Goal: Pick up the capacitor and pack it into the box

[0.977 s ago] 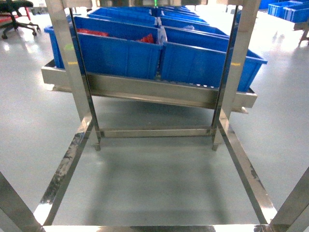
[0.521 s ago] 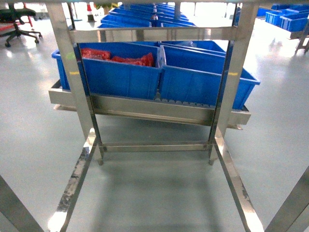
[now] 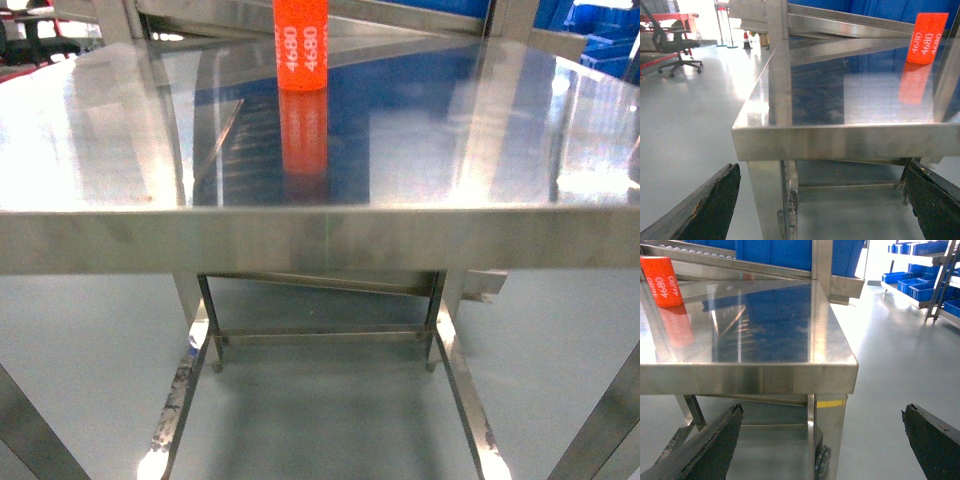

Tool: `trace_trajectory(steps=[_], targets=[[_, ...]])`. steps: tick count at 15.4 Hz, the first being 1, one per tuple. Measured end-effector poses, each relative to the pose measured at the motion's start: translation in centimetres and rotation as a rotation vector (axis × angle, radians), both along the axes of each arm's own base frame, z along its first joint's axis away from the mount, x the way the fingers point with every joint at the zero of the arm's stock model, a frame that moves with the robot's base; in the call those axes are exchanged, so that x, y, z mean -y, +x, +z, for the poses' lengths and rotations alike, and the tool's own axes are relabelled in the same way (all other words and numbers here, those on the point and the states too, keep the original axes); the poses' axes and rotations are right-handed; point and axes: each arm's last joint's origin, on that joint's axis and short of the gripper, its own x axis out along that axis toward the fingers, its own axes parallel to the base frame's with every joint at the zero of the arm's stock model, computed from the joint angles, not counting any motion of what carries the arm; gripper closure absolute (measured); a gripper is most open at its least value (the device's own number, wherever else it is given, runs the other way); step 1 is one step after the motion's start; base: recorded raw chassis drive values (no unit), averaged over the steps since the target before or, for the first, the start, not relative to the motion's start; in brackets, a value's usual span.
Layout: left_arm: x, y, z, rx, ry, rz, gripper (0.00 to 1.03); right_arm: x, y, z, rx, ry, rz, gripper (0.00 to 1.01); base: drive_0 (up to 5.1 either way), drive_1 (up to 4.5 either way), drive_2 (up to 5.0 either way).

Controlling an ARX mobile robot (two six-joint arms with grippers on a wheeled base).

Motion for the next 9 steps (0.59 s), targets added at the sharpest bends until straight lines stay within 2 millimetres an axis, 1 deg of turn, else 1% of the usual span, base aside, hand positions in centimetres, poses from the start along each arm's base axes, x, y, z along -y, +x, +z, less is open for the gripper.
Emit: trace_trajectory(steps=[9], targets=[[0.0,0.0,0.04,0.005,0.001,-0.001,0.05,0.0,0.0,0.04,0.005,0.001,-0.001,0.03,0.0,0.0,0.0]])
